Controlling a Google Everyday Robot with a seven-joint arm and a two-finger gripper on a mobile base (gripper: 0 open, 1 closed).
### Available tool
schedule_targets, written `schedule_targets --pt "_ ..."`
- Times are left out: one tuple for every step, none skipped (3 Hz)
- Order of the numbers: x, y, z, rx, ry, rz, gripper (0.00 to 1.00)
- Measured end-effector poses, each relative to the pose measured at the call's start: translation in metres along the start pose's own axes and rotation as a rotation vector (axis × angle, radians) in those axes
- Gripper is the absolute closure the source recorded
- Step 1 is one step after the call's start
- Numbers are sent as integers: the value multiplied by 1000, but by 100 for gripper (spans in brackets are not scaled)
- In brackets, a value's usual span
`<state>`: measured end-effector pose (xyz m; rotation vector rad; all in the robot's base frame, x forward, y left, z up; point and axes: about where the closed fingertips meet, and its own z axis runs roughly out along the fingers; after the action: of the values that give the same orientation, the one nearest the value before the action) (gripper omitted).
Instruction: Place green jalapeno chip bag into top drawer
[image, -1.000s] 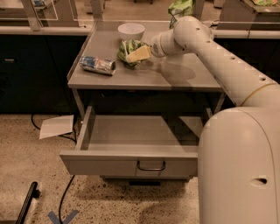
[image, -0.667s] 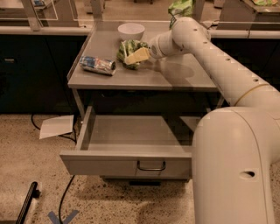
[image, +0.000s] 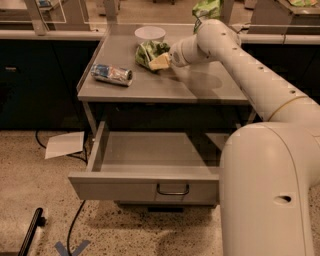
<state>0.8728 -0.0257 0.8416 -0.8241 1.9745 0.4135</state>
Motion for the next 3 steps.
schedule_targets --pt "0 0 0 0 0 0 65" --pt "0 0 0 0 0 0 88" --pt "-1 2 0 -8 5 -8 100"
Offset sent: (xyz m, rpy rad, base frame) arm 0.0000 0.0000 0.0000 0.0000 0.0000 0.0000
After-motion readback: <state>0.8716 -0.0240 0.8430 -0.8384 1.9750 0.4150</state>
